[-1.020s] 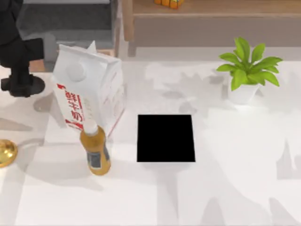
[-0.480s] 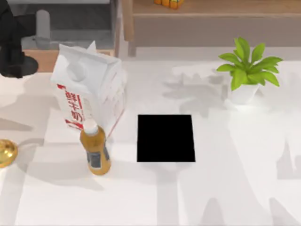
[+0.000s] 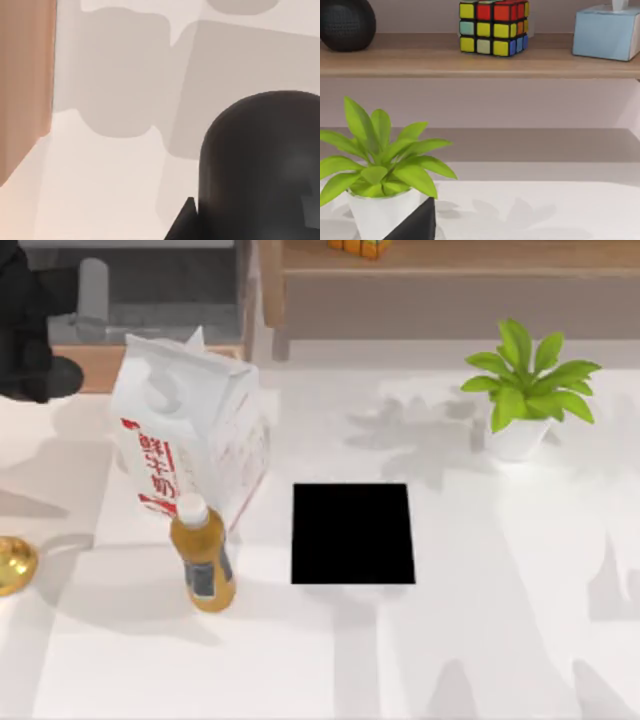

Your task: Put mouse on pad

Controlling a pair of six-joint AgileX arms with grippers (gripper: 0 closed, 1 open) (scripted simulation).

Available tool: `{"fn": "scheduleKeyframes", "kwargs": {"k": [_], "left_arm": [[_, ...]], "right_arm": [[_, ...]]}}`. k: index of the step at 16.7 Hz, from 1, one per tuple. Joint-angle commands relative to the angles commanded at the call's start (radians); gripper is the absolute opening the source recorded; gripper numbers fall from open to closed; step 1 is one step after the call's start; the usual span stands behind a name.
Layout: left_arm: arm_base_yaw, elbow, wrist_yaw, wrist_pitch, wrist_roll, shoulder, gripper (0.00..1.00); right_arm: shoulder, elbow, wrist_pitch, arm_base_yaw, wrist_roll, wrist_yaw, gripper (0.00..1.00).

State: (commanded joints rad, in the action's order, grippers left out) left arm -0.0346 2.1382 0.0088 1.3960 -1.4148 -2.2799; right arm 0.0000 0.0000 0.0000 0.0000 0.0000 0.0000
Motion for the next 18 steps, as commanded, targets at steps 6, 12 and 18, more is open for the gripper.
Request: {"fn": "scheduleKeyframes", "kwargs": {"k": [6, 12, 18], "left_arm": [[-0.118, 0.083, -0.005, -0.034, -0.284, 0.148, 0.0], [-0.386, 0.162, -0.016, -0.131, -0.681, 0.186, 0.0], [-0.636, 0.11, -0.023, -0.142, -0.964, 0.072, 0.0]], "right_arm": [[0.0, 0.0, 0.0, 0.0, 0.0, 0.0, 1.0], [0.0, 0.0, 0.0, 0.0, 0.0, 0.0, 1.0], [0.0, 0.0, 0.0, 0.0, 0.0, 0.0, 1.0]]}}
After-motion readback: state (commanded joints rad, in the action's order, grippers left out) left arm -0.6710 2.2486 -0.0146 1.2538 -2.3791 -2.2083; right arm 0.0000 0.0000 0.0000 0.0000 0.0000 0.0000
